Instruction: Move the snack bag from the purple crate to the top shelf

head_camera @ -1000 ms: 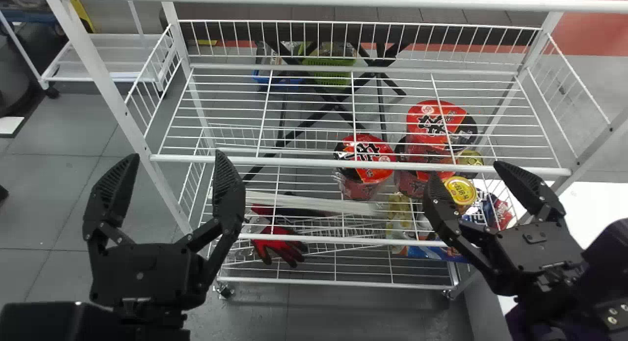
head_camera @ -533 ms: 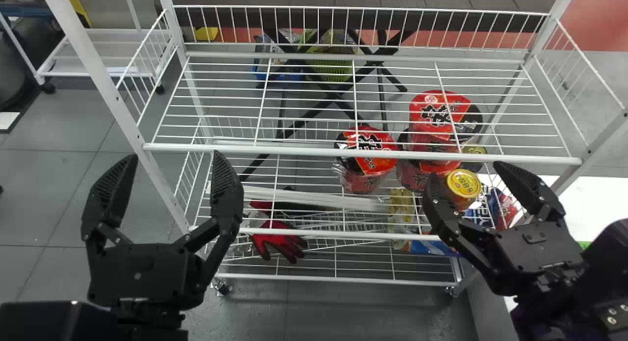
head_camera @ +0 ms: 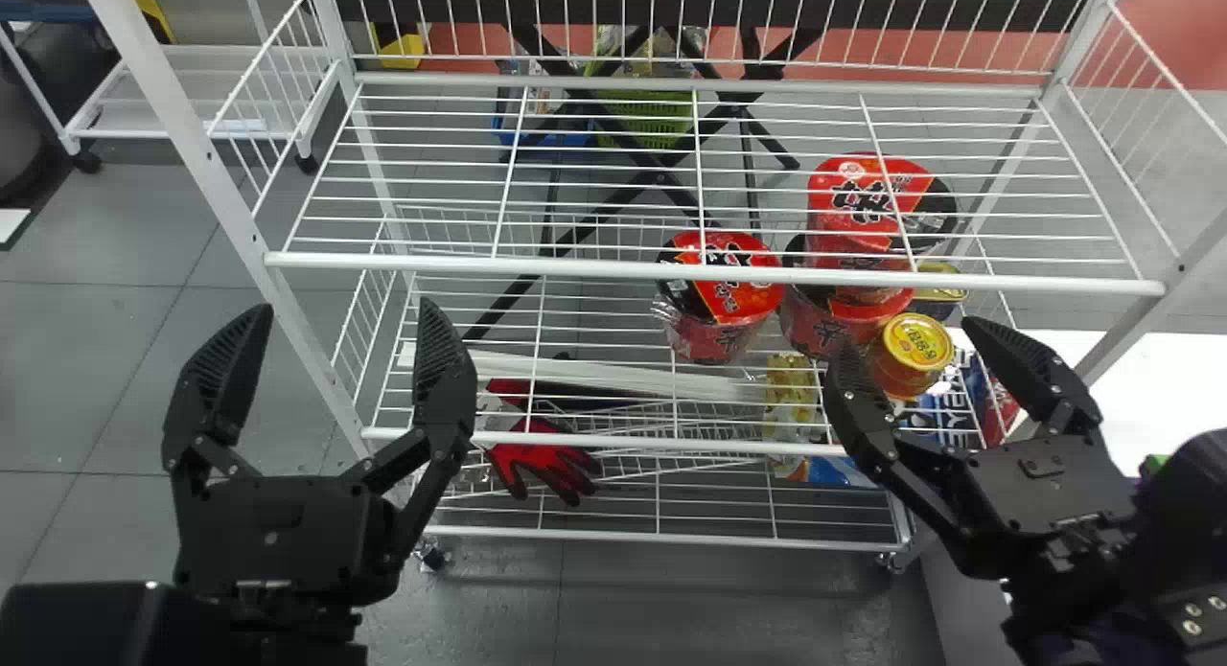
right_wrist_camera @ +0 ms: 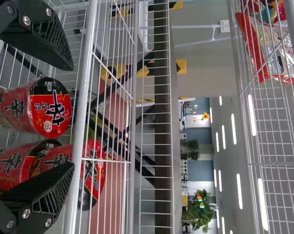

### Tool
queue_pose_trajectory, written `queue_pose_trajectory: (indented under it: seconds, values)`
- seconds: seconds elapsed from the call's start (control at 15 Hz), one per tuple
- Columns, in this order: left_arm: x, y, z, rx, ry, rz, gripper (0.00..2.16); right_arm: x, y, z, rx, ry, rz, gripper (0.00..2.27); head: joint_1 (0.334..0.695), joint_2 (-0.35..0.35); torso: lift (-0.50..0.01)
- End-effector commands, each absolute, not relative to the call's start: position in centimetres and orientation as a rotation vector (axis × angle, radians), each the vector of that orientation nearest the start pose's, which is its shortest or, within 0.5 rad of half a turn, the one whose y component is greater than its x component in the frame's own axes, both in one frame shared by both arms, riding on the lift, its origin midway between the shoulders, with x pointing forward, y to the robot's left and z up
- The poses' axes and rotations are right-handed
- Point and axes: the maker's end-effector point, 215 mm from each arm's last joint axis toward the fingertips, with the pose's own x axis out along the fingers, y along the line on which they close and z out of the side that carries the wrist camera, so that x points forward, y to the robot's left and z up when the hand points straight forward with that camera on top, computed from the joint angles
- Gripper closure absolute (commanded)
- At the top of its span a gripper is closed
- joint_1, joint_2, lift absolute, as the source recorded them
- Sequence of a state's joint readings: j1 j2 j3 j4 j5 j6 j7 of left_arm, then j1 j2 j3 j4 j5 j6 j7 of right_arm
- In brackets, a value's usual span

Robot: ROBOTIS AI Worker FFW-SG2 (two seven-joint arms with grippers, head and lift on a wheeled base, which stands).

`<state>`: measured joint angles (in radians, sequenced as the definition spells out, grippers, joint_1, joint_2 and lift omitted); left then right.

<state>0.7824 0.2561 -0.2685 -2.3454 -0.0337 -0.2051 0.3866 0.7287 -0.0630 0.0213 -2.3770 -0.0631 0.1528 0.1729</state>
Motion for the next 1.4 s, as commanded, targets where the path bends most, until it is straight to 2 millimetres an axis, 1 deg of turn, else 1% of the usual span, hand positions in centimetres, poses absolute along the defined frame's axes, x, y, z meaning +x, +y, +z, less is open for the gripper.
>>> queue_pose_trajectory:
  seconds: [0.0, 0.07, 0.2, 0.27, 0.33, 0.4, 0.47, 0.6, 0.67, 0.73, 0.8, 0.87, 0.93, 1.07, 1.13, 1.2, 1.33]
  values:
    - [34.9, 17.5, -23.8, -0.042, -0.161, 0.017, 0.11, 38.2, -17.3, -28.6, 0.07, 0.046, 0.26, 0.12, 0.695, -0.002, -0.449]
    - [34.8, 17.4, -23.8, -0.044, -0.16, 0.016, 0.11, 38.2, -17.4, -28.3, 0.07, 0.037, 0.259, 0.12, 0.695, 0.001, -0.448]
    - [34.7, 17.5, -23.9, -0.04, -0.157, 0.018, 0.11, 38.3, -17.5, -28.6, 0.062, 0.059, 0.257, 0.12, 0.695, 0.003, -0.448]
    - [34.8, 17.6, -24.1, -0.038, -0.153, 0.019, 0.11, 38.2, -18.2, -28.5, 0.052, 0.078, 0.247, 0.12, 0.695, 0.002, -0.448]
    - [34.7, 17.7, -24.2, -0.037, -0.15, 0.02, 0.11, 38.0, -19.3, -28.8, 0.04, 0.122, 0.233, 0.12, 0.695, -0.002, -0.448]
    - [34.7, 17.7, -24.5, -0.032, -0.144, 0.021, 0.11, 37.4, -20.1, -30.0, 0.032, 0.219, 0.241, 0.12, 0.695, -0.007, -0.448]
    - [34.8, 17.8, -24.9, -0.025, -0.135, 0.022, 0.11, 36.3, -21.9, -31.0, 0.022, 0.337, 0.213, 0.12, 0.695, -0.014, -0.448]
    - [34.9, 18.2, -25.8, -0.018, -0.121, 0.027, 0.11, 33.9, -25.8, -31.3, 0.047, 0.485, 0.153, 0.12, 0.695, -0.043, -0.448]
    - [35.0, 18.2, -26.4, -0.019, -0.112, 0.026, 0.11, 32.5, -28.0, -32.5, 0.103, 0.587, 0.122, 0.12, 0.695, -0.066, -0.448]
    - [35.2, 17.9, -26.7, -0.02, -0.11, 0.02, 0.11, 31.5, -29.6, -33.2, 0.156, 0.664, 0.105, 0.12, 0.695, -0.089, -0.448]
    - [35.2, 17.7, -26.9, -0.018, -0.104, 0.014, 0.11, 29.6, -31.1, -34.3, 0.242, 0.768, 0.08, 0.12, 0.695, -0.116, -0.448]
    - [35.2, 17.7, -27.2, -0.015, -0.098, 0.012, 0.11, 31.0, -33.3, -31.6, 0.262, 0.689, 0.067, 0.14, 0.695, -0.171, -0.448]
    - [35.1, 17.5, -27.3, -0.008, -0.096, 0.009, 0.11, 31.8, -35.4, -29.4, 0.266, 0.623, 0.04, 0.16, 0.695, -0.196, -0.448]
    - [35.1, 17.2, -27.4, -0.006, -0.094, -0.001, 0.11, 32.3, -40.2, -25.6, 0.22, 0.538, -0.015, 0.16, 0.695, -0.256, -0.448]
    - [35.1, 17.2, -27.6, -0.002, -0.09, -0.003, 0.11, 32.8, -41.5, -24.2, 0.184, 0.521, -0.008, 0.16, 0.695, -0.32, -0.448]
    - [35.1, 17.2, -27.7, 0.001, -0.086, -0.004, 0.11, 33.2, -43.4, -22.5, 0.135, 0.506, -0.013, 0.16, 0.695, -0.35, -0.448]
    - [35.1, 16.9, -28.2, 0.01, -0.071, -0.012, 0.11, 32.9, -47.1, -20.7, 0.131, 0.487, -0.025, 0.16, 0.695, -0.35, -0.448]
